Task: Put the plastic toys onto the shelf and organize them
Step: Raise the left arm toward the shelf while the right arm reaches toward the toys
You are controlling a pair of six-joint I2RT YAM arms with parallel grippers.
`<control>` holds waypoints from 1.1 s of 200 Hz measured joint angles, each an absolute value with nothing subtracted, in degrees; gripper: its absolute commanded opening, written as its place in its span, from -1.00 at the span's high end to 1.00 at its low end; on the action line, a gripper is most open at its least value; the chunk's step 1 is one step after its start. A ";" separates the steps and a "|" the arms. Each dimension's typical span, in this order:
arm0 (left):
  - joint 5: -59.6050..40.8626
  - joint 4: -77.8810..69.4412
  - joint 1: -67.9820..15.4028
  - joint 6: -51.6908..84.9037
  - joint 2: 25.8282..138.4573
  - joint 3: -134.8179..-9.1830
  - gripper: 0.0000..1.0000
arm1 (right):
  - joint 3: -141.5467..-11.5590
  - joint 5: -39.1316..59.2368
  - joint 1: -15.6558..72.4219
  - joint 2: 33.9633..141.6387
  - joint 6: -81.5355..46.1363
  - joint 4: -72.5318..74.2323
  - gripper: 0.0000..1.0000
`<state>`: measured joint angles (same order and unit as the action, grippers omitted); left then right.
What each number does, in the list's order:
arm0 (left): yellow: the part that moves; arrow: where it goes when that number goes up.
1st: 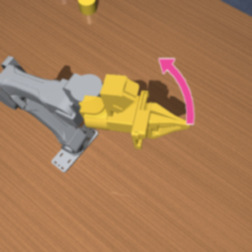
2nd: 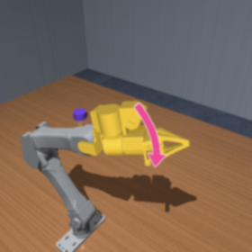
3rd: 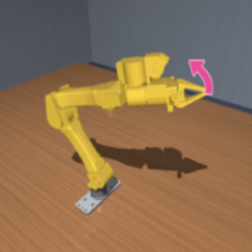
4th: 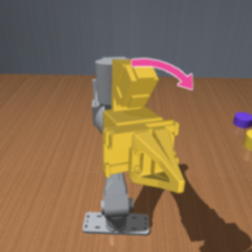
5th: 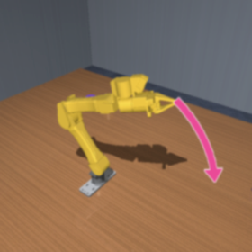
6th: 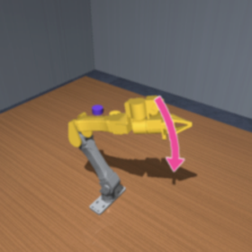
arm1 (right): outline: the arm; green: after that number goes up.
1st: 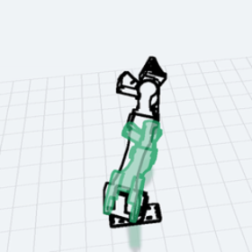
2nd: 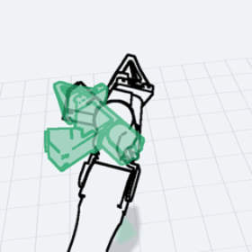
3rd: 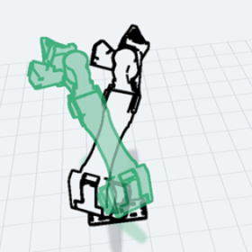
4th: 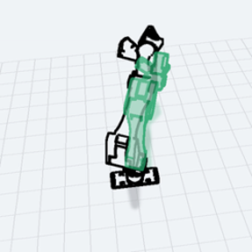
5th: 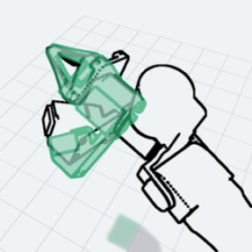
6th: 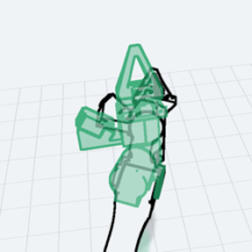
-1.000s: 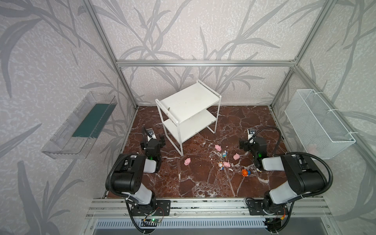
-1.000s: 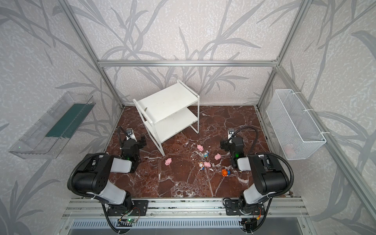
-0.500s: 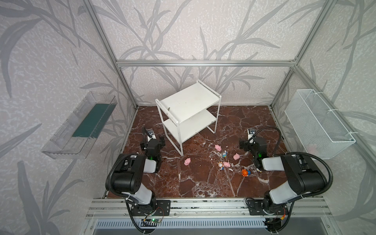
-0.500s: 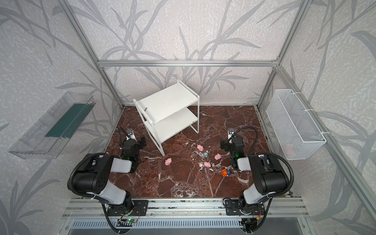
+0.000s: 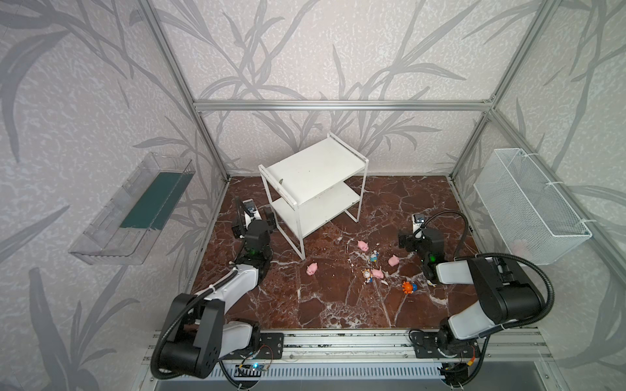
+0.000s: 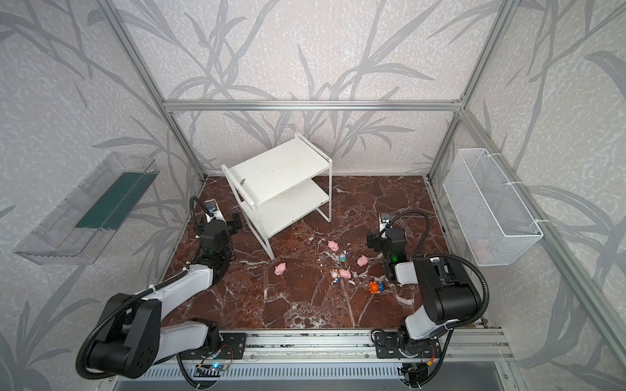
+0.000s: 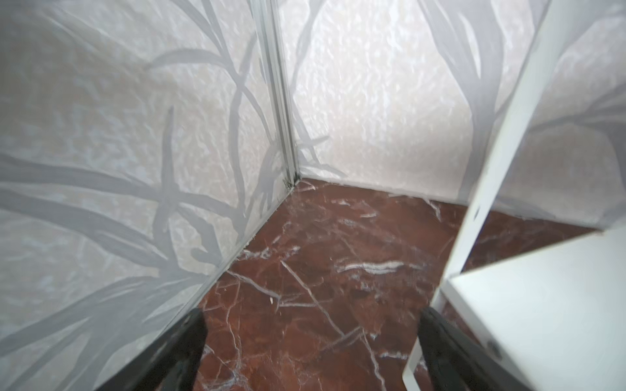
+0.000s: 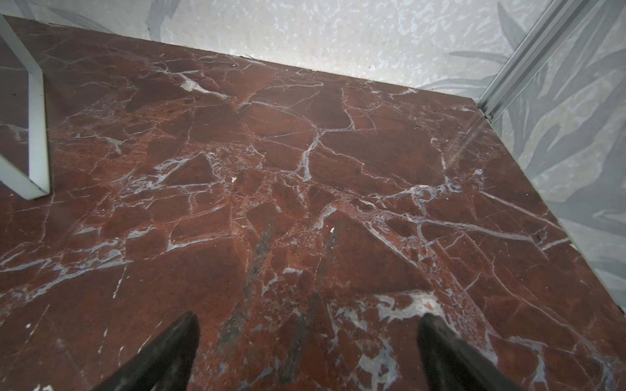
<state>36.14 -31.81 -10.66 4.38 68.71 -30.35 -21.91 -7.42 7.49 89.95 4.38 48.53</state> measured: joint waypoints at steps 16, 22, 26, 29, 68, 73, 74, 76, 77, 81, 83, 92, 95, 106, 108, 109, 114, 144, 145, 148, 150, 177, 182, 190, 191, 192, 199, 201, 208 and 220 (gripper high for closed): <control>40.80 -21.26 -11.11 8.99 64.62 -34.89 -0.98 | -21.91 -7.42 7.49 89.95 4.38 48.53 -0.98; 41.87 -17.30 -11.14 10.90 63.44 -36.58 -0.98 | -21.91 -7.42 7.49 89.95 4.38 48.53 -0.98; 42.70 -14.13 -11.14 12.95 62.70 -37.89 -0.98 | -21.91 -7.42 7.49 89.95 4.38 48.53 -0.98; 43.05 -11.49 -11.14 13.78 62.22 -39.00 -0.98 | -21.91 -7.42 7.49 89.95 4.38 48.53 -0.98; 43.20 15.25 -11.09 24.45 58.65 -51.11 -0.98 | -21.91 -7.42 7.49 89.95 4.36 48.53 -0.98; 42.26 17.58 -11.09 24.73 57.98 -51.70 -0.98 | -21.91 -7.42 7.49 89.95 4.36 48.53 -0.98; 42.09 17.89 -11.07 24.77 57.89 -51.77 -0.98 | -21.91 -7.42 7.49 89.95 4.36 48.53 -0.98; 41.69 18.74 -11.07 24.95 57.60 -51.96 -0.98 | -21.91 -7.42 7.49 89.95 4.36 48.53 -0.98; 41.25 19.38 -11.09 25.06 57.39 -52.12 -0.98 | -21.91 -7.42 7.49 89.95 4.36 48.53 -0.98; 40.25 21.10 -11.09 25.10 56.77 -52.47 -0.98 | -21.91 -7.42 7.49 89.95 4.36 48.53 -0.98; 39.88 21.71 -11.09 25.15 56.55 -52.56 -0.98 | -21.91 -7.42 7.49 89.95 4.36 48.53 -0.98; 37.21 25.12 -11.09 25.04 55.27 -53.32 -0.98 | -21.91 -7.42 7.49 89.95 4.36 48.53 -0.98; 36.21 26.33 -11.09 24.86 54.89 -53.67 -0.99 | -21.91 -7.42 7.49 89.95 4.36 48.53 -0.98; 32.60 30.52 -11.09 24.27 54.13 -55.40 -0.98 | -21.91 -7.16 7.38 89.95 4.34 48.53 -0.98; 31.77 31.35 -11.09 23.99 54.06 -55.83 -0.98 | -21.93 -7.09 7.35 89.95 4.34 48.49 -0.98; 31.40 31.75 -11.09 23.99 54.06 -56.05 -0.98 | -21.93 -7.09 7.35 89.95 4.34 48.49 -0.98; 29.63 33.32 -11.09 23.42 54.02 -57.06 -0.98 | -21.93 -6.96 7.25 89.95 4.34 48.47 -0.98; 17.15 40.49 -11.09 19.05 53.52 -61.12 -0.98 | -22.02 -6.70 7.01 89.95 4.34 48.34 -0.98; 16.58 40.80 -11.09 18.61 53.36 -61.17 -0.98 | -22.02 -6.61 7.01 89.95 4.34 48.34 -0.98; 15.55 41.19 -11.09 18.24 53.12 -61.17 -0.98 | -22.02 -6.46 7.01 89.95 4.34 48.34 -0.98; 14.61 41.63 -11.09 17.85 52.90 -61.17 -0.98 | -22.02 -6.33 7.01 89.95 4.36 48.34 -0.98; 6.00 45.80 -11.66 14.41 49.60 -61.08 -0.98 | -24.32 -3.31 7.25 88.86 5.67 43.40 -0.98; 3.92 46.04 -11.70 13.87 48.73 -60.95 -0.98 | -26.00 -2.96 7.35 88.07 5.69 39.81 -0.98; 1.04 46.26 -11.81 13.39 47.55 -60.84 -0.98 | -29.30 -2.66 7.60 86.85 5.61 34.24 -0.98; 0.64 46.28 -11.84 13.32 47.42 -60.84 -0.98 | -29.69 -2.66 7.62 86.72 5.56 33.71 -0.98; 0.45 46.30 -11.86 13.26 47.29 -60.82 -0.98 | -30.83 -2.61 7.62 86.37 5.48 31.97 -0.98; -2.22 46.33 -11.97 12.80 46.28 -60.71 -0.98 | -33.50 -2.50 7.77 85.25 4.99 28.36 -0.98; -3.09 46.33 -11.97 12.67 46.00 -60.69 -0.98 | -34.24 -2.50 7.88 84.77 4.82 27.38 -0.98; -5.50 46.33 -12.01 12.36 45.21 -60.60 -0.98 | -36.56 -2.46 8.10 83.40 4.21 24.38 -0.98; -9.45 46.35 -12.14 11.92 44.31 -60.58 -0.98 | -39.29 -2.07 8.78 80.64 2.76 19.84 -0.98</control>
